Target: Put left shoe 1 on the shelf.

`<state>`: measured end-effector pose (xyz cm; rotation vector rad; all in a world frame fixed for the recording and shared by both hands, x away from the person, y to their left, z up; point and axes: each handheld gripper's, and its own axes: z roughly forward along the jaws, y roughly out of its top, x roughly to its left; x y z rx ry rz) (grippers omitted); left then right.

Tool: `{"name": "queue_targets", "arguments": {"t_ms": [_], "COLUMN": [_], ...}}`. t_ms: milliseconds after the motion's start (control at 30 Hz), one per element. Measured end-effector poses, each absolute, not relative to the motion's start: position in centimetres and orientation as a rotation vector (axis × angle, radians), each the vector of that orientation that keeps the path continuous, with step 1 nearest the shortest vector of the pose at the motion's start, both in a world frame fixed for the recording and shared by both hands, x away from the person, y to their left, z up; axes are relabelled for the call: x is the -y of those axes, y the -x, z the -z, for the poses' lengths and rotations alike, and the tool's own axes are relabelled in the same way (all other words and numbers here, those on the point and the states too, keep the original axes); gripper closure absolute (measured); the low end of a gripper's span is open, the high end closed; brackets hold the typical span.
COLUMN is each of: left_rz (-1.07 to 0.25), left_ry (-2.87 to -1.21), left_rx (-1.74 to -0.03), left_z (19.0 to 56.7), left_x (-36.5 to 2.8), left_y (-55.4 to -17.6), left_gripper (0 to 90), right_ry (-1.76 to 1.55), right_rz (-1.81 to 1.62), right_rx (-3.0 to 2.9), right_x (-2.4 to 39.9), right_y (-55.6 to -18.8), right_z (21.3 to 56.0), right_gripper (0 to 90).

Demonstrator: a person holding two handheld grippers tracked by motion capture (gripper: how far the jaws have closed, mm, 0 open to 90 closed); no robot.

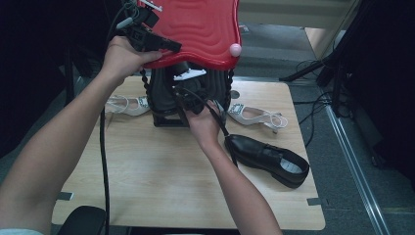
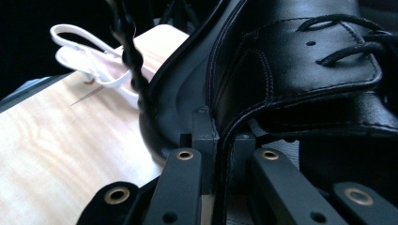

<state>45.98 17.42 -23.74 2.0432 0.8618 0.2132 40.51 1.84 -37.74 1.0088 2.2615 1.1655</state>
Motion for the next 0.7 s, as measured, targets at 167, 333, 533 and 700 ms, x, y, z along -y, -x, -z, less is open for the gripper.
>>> {"name": "queue_targets", "arguments": {"t_ms": [167, 333, 533, 700], "left_rz": [-0.212, -0.209, -0.224, -0.230], "left_ry": [-2.042, -2.039, -2.042, -2.046], "left_rx": [-0.868, -0.868, -0.865, -0.862], "left_z": [23.7, 23.8, 23.8, 23.8], "left_x": [-17.4, -17.4, -17.4, -17.4], "left_y": [-46.0, -46.0, -45.9, -45.8], "left_gripper": [90.0, 90.0, 90.0, 90.0], "right_ry": [-1.030, -1.026, -1.104, -1.078], "right_rz": [-1.184, -1.162, -1.236, -1.280], "right_rx": [-2.238, -2.210, -2.324, -2.335], "right_x": [-3.0, -3.8, -3.9, -3.7], "right_y": [-40.9, -41.0, -41.8, -41.6], "right_z": [38.6, 38.7, 38.8, 38.6], "right_gripper": [86.5, 85.9, 73.1, 62.7]}}
